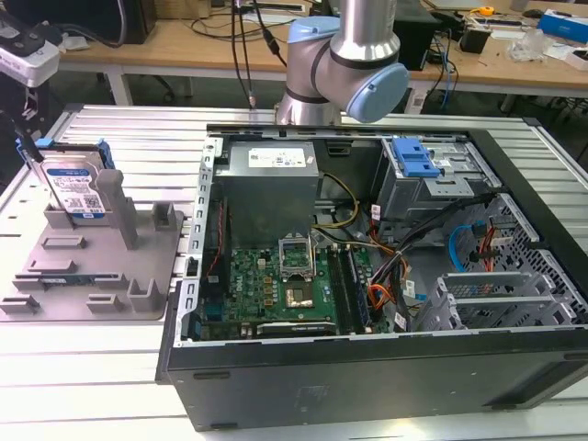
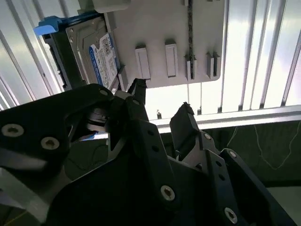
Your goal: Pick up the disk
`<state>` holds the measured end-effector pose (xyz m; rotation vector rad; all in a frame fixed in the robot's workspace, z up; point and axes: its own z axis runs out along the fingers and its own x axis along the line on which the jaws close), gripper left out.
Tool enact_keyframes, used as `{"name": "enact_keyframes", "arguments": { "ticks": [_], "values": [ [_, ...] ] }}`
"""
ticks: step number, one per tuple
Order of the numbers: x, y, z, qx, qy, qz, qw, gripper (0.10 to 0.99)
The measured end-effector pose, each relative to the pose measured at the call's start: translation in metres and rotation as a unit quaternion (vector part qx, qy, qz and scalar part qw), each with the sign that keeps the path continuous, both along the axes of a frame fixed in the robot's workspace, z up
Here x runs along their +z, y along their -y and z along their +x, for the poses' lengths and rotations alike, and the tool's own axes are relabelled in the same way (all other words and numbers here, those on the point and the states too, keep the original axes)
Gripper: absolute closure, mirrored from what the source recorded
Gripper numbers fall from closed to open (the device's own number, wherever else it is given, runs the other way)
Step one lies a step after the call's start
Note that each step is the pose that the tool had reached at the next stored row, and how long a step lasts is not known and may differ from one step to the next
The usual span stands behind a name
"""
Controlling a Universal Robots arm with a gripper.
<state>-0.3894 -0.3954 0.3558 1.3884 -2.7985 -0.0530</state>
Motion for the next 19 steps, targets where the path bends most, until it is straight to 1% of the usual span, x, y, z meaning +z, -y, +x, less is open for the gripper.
{"name": "enact_keyframes", "arguments": {
  "ticks": [2, 6, 8, 9, 10, 11, 13, 14, 15, 16, 18, 19],
  "values": [
    [-0.0003, 0.0000, 0.0000, 0.022, 0.0001, 0.0000, 0.9998, 0.604],
    [-0.0007, 0.0000, 0.0000, 0.062, 0.0005, 0.0000, 0.9981, 0.604],
    [-0.0010, 0.0000, 0.0000, 0.084, 0.0007, 0.0000, 0.9965, 0.604],
    [-0.0012, 0.0000, 0.0000, 0.098, 0.0010, 0.0000, 0.9952, 0.604],
    [-0.0012, 0.0000, 0.0000, 0.106, 0.0010, 0.0000, 0.9944, 0.604],
    [-0.0014, 0.0000, 0.0000, 0.122, 0.0012, 0.0000, 0.9926, 0.604],
    [-0.0017, 0.0000, 0.0000, 0.140, 0.0016, -0.0002, 0.9902, 0.604],
    [-0.0019, 0.0000, 0.0000, 0.155, 0.0020, -0.0004, 0.9879, 0.604],
    [-0.0022, 0.0000, 0.0000, 0.177, 0.0028, -0.0007, 0.9841, 0.604],
    [-0.0026, 0.0000, 0.0000, 0.201, 0.0041, -0.0012, 0.9795, 0.604],
    [-0.0032, 0.0000, 0.0000, 0.218, 0.0069, -0.0017, 0.9759, 0.604],
    [-0.0033, 0.0000, 0.0000, 0.229, 0.0091, -0.0022, 0.9733, 0.604]
  ]
}}
